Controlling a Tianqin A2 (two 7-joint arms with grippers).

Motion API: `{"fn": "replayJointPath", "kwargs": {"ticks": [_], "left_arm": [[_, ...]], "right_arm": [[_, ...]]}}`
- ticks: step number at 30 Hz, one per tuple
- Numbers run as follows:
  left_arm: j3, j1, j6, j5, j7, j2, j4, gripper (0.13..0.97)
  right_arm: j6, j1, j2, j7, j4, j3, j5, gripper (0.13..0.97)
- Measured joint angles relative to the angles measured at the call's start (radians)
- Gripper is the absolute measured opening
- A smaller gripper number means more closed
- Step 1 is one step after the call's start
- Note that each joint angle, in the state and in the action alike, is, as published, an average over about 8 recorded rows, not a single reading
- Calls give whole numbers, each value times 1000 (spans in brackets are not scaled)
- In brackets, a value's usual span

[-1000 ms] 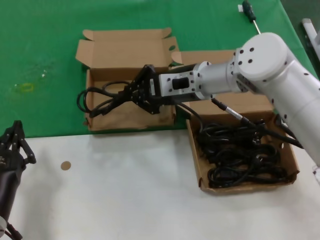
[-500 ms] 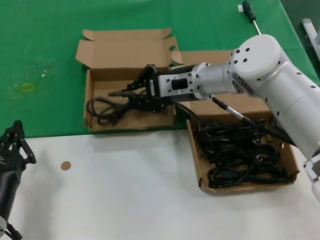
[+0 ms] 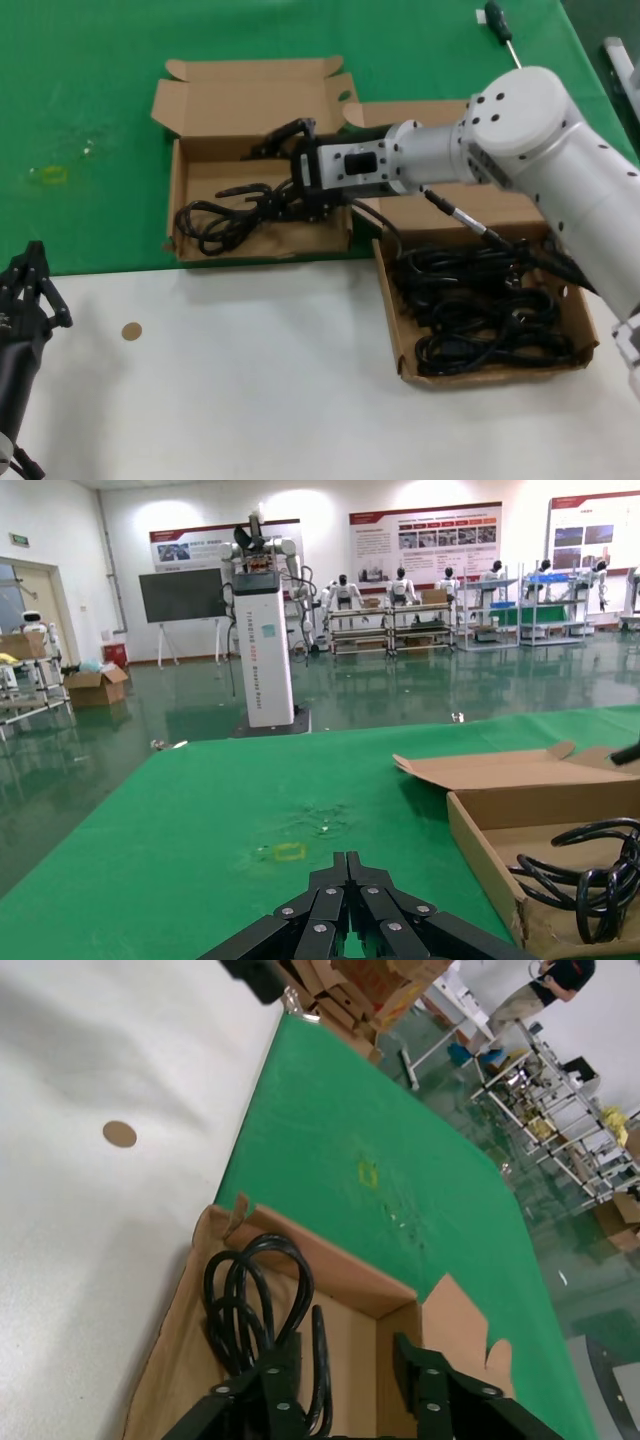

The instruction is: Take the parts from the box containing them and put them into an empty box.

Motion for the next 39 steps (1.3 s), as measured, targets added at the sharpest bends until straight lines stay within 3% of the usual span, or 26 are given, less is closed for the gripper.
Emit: {"fn": "replayJointPath", "kwargs": {"ticks": [4,12,16,19,24,33,39], "left_arm": [[0,0,0,0,0,0,0,152],[0,0,0,0,0,0,0,153],[0,0,0,0,0,0,0,154],[0,0,0,0,0,0,0,155],[0,0,0,0,0,0,0,190],[0,0,0,0,0,0,0,290],[0,0,0,0,0,0,0,338]], "right_arm": [[-11,-15,24,32,60,0,0,349],[-26,-38,62,73,146,1,-1,550],[-27,-39,64,75,151,1,-1,550],[-24,-42,65,77,153,3,0,628],[-1,-72,67,90,175,17,10,758],[87,-184,74,141,258,70,49,894],[156,-271,79,181,323,112,80,911]]}}
